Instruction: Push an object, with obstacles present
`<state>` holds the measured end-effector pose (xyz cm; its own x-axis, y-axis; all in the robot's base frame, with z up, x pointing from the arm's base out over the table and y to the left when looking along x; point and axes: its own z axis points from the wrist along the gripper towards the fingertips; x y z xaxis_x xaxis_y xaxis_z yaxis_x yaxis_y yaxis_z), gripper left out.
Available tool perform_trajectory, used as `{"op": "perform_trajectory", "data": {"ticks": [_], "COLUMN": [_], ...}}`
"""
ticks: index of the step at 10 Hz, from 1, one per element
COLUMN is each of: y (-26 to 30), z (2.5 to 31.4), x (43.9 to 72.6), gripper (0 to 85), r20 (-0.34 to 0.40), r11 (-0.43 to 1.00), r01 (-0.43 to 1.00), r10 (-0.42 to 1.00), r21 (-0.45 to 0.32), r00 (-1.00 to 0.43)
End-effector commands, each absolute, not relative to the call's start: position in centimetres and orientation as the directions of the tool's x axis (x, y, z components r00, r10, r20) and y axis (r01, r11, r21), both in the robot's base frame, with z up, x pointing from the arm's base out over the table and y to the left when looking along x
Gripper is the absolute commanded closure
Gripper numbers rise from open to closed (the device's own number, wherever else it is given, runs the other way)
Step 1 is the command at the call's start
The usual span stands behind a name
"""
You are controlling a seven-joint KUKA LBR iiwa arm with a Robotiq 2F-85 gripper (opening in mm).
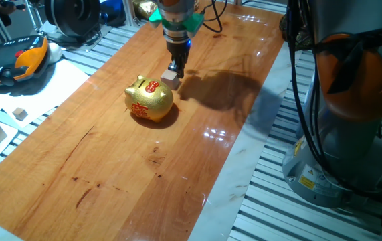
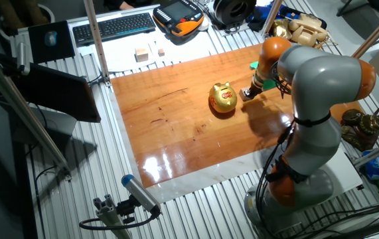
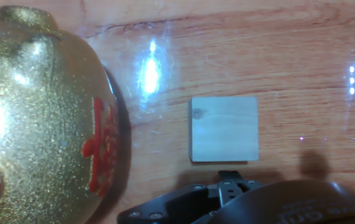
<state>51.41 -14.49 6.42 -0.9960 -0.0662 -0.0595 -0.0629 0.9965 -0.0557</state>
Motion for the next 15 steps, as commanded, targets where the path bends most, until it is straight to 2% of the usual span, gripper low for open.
{"op": "perform_trajectory", "data": {"ticks": [1,15], "y": [-14.5,-14.6], "z": [6.4,6.1], "x": [51.4,52.5], "gripper": [85.0,85.0], "r20": [-0.058,-0.05], "r11": [0.997,0.995], "r01": [-0.065,-0.103], "r10": [-0.068,-0.104], "r21": [-0.053,-0.013], "r00": [-0.996,-0.993]}}
